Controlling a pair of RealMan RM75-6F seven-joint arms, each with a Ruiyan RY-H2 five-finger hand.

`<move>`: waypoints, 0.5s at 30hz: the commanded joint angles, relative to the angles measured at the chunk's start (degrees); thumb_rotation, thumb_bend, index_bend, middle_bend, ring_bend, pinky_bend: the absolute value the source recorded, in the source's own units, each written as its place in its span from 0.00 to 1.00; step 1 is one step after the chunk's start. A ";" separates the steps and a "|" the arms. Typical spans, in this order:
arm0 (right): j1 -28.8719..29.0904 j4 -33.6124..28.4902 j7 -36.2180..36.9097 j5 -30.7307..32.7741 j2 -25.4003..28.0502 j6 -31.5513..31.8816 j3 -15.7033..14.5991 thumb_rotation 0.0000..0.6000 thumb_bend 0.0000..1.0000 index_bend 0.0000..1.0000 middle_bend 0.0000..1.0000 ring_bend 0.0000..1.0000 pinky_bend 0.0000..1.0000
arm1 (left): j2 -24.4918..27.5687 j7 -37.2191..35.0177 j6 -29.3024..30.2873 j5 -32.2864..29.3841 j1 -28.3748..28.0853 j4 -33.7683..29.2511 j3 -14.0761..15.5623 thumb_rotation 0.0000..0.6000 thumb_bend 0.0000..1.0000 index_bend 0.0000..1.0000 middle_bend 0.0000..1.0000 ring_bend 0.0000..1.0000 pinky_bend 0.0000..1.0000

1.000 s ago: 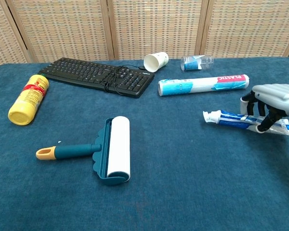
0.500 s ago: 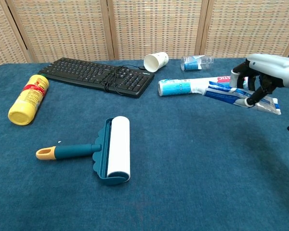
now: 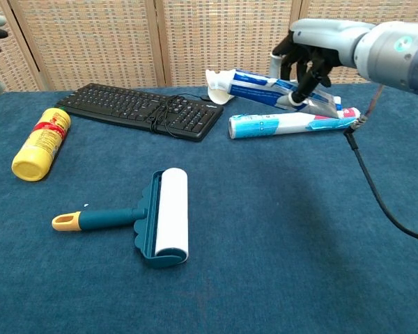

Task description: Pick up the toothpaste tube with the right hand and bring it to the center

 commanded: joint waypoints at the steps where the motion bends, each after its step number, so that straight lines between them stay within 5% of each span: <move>1: 3.58 -1.91 -2.89 4.15 -1.49 1.52 1.67 1.00 0.61 0.71 0.69 0.61 0.78 | -0.34 -7.34 -6.41 -3.96 -5.38 -1.54 -4.39 0.86 0.00 0.00 0.00 0.00 0.00; 5: 7.31 -2.23 -5.12 8.59 -3.77 2.95 2.68 1.00 0.61 0.71 0.69 0.61 0.78 | -1.97 -7.83 -10.91 -8.24 -9.16 -1.53 -6.72 0.84 0.00 0.00 0.00 0.00 0.00; 12: 11.56 -2.47 -6.68 13.88 -6.35 5.16 3.77 1.00 0.61 0.71 0.70 0.61 0.78 | -5.07 -4.00 -14.31 -16.28 -13.42 -1.49 -9.75 0.34 0.00 0.00 0.00 0.00 0.00; 15: 13.20 -2.19 -7.42 15.27 -7.20 6.12 3.84 1.00 0.61 0.71 0.70 0.61 0.78 | -6.59 -2.17 -13.71 -18.79 -14.26 -3.02 -10.60 0.27 0.00 0.00 0.00 0.00 0.00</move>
